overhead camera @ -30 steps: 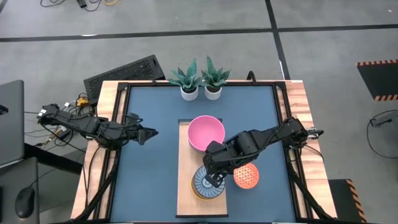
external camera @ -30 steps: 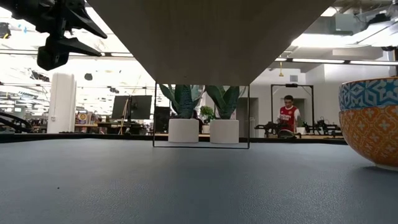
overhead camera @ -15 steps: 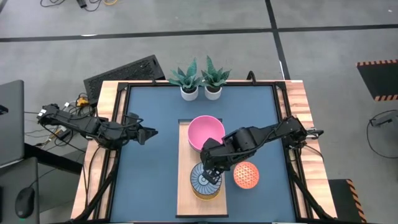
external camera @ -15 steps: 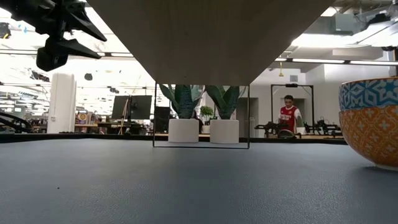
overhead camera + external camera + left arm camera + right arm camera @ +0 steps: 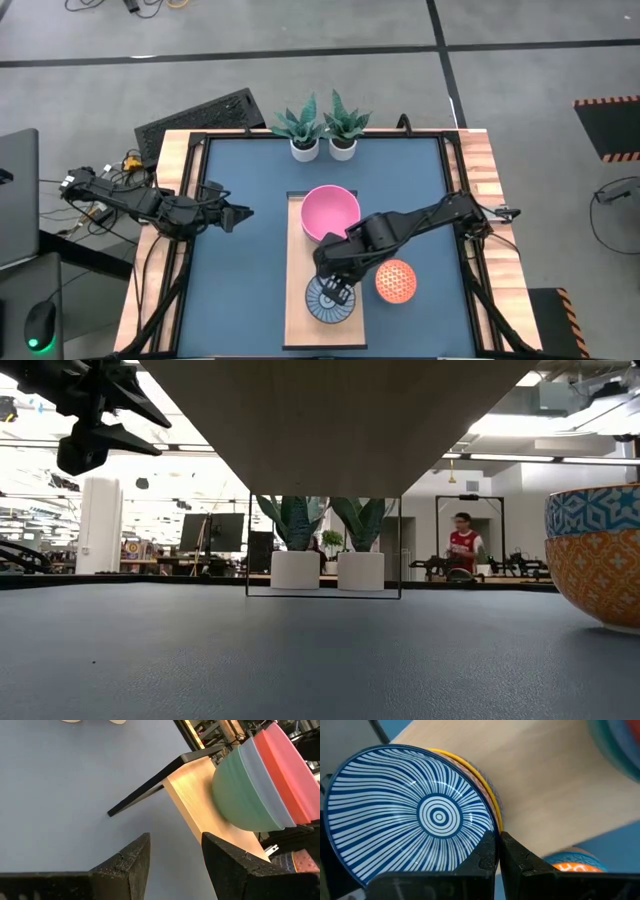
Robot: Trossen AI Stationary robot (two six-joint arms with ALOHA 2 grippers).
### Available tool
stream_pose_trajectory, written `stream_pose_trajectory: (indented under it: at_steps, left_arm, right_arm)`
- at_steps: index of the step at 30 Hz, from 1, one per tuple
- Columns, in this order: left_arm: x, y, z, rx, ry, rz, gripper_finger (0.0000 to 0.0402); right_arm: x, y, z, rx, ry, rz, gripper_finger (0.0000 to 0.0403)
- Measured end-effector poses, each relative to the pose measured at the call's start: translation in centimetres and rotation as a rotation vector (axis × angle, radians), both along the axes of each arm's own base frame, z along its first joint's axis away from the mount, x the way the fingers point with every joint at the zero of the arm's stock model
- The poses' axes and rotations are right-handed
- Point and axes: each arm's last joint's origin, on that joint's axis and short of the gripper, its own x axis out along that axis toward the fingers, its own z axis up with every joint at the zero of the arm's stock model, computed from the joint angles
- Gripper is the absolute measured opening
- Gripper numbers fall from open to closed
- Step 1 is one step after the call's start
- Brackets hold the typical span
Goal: Place and stack bowls onto a shelf
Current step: Stack the blue patterned bowl on top of the yellow patterned bowl on the shelf
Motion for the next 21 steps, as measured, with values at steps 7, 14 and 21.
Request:
stream_pose_trajectory:
  at_steps: [7, 14, 21]
  left_arm:
    - [-0.01, 0.03, 0.00, 0.003, -0.002, 0.011, 0.0165]
    - [-0.02, 0.06, 0.00, 0.006, -0.001, 0.019, 0.0165]
    - [-0.03, 0.06, -0.04, 0.006, 0.003, 0.019, 0.0165]
  right_arm:
    - [-0.44, -0.20, -0.02, -0.022, 0.037, 0.003, 0.0028]
    - [-0.35, -0.43, -0.02, -0.039, 0.030, -0.002, 0.0028]
    - [-0.35, -0.52, -0.04, -0.049, 0.030, 0.001, 0.0053]
